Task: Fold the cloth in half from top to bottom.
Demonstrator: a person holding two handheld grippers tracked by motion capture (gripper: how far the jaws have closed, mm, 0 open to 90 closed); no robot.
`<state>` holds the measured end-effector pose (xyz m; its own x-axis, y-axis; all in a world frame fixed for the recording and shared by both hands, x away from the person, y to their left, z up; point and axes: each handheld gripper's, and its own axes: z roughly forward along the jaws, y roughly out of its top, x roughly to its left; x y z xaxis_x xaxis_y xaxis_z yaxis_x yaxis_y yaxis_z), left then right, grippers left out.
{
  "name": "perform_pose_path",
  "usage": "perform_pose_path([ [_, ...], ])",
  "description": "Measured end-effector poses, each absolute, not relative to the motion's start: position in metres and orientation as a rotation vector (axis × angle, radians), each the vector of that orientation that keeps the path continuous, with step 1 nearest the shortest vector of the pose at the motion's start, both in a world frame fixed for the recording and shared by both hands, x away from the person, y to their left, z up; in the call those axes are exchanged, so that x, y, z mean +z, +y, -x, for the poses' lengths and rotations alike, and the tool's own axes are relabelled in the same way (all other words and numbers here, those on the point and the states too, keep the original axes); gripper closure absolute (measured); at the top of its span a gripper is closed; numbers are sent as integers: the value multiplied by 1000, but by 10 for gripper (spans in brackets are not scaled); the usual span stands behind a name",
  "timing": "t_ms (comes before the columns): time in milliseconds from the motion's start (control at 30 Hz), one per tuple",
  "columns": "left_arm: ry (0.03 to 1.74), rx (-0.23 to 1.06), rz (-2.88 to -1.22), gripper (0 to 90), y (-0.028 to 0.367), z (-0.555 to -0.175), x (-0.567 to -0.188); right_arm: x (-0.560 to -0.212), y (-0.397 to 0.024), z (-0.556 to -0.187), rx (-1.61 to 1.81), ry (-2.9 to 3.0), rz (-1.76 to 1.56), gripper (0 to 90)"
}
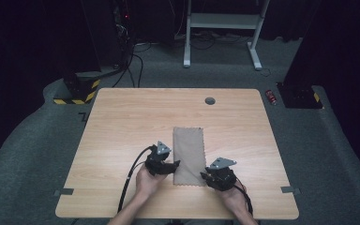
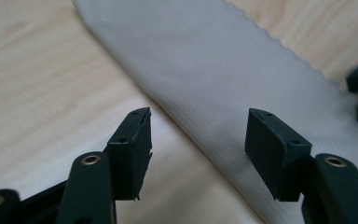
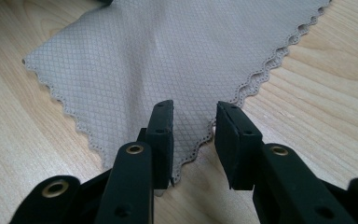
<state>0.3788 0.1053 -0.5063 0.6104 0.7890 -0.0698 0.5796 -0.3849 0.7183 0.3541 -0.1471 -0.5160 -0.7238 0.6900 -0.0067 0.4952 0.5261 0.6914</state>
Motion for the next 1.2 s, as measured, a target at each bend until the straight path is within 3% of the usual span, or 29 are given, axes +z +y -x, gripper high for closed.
perform_pose_path([
  [167, 1053, 420, -2188, 407, 97, -362, -516, -518, -150, -354, 1017, 2482, -985, 672],
  [800, 1064, 456, -2140, 445, 122, -337, -520, -515, -149, -358, 985, 2515, -970, 668],
  [1033, 1061, 445, -2137, 436, 129, -339, -519, -513, -148, -361, 962, 2526, -980, 622],
  [1200, 1054, 418, -2094, 419, 122, -360, -513, -513, -151, -367, 984, 2492, -1003, 646],
])
